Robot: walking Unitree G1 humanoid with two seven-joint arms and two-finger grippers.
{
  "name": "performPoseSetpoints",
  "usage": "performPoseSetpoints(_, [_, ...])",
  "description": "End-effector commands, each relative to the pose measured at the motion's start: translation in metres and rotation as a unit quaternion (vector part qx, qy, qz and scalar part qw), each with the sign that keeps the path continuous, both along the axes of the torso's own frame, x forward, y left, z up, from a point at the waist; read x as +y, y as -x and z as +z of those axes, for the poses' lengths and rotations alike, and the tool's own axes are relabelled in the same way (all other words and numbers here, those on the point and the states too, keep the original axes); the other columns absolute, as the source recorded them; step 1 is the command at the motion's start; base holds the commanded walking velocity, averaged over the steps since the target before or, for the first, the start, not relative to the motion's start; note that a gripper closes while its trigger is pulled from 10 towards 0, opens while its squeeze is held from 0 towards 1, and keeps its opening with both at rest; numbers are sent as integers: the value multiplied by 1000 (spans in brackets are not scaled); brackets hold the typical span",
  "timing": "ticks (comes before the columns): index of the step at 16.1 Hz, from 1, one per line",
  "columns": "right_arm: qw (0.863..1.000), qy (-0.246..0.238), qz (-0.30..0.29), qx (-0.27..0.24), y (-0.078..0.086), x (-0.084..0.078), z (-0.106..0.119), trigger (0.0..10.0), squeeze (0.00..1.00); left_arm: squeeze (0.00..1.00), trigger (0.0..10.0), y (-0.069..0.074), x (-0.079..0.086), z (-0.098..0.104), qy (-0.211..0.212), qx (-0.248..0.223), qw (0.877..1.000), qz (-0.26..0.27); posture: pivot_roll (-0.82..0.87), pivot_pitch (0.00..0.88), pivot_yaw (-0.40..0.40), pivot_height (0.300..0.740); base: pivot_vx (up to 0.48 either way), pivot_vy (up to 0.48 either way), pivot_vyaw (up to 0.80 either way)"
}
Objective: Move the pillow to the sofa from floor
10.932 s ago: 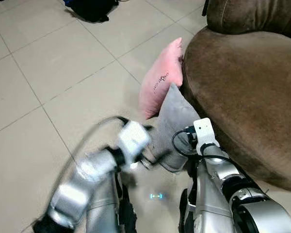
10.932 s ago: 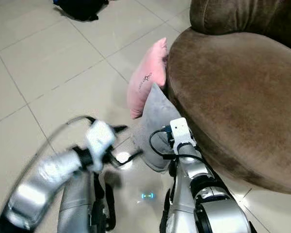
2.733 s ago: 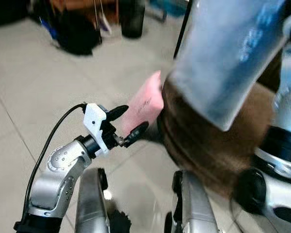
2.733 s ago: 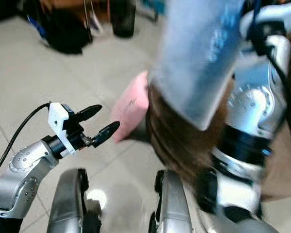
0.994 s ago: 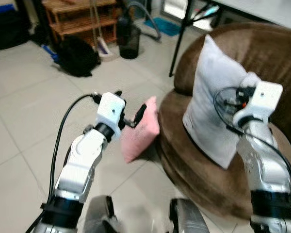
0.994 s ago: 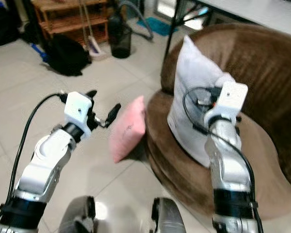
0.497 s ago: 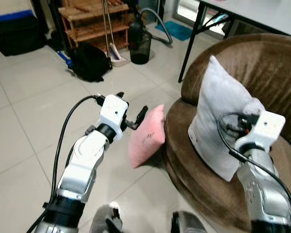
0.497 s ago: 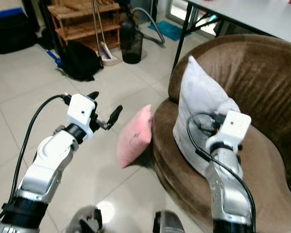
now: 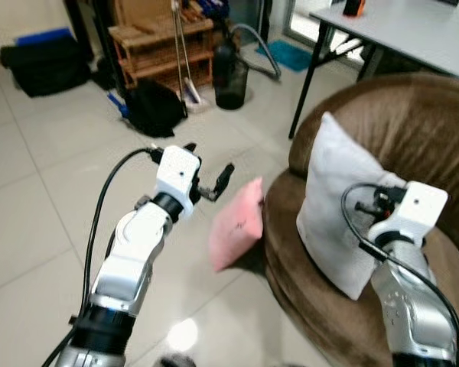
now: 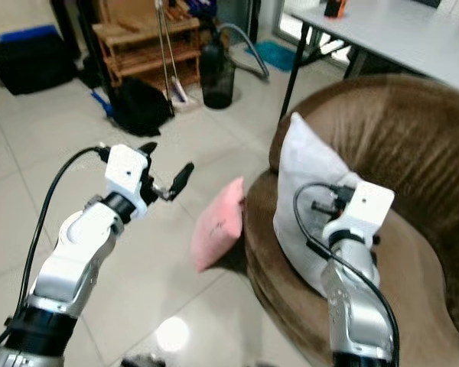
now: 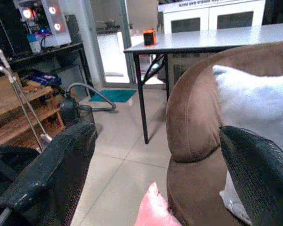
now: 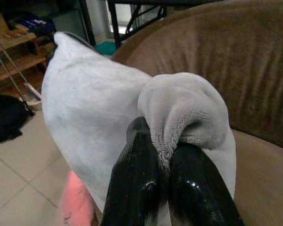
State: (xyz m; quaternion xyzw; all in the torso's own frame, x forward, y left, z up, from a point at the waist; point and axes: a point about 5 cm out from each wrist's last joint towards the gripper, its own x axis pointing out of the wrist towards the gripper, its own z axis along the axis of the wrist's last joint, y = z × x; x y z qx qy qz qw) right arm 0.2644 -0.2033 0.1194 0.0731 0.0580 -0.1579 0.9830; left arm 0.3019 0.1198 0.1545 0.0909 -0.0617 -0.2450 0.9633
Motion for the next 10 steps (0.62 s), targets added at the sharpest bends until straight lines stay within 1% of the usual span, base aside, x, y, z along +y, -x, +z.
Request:
performPoseSetpoints(1, [1000, 6, -14, -9, 2, -5, 6, 10000, 0, 0, 10000, -3, -2, 3, 1, 0, 1000, -9, -40, 32, -23, 736, 394, 0, -800])
performPoseSetpoints(10, [1000, 1, -26, -5, 5, -8, 2, 10000, 0, 0, 10000, 1, -3, -1, -16, 8, 999, -41, -32, 26, -13, 736, 381, 0, -800])
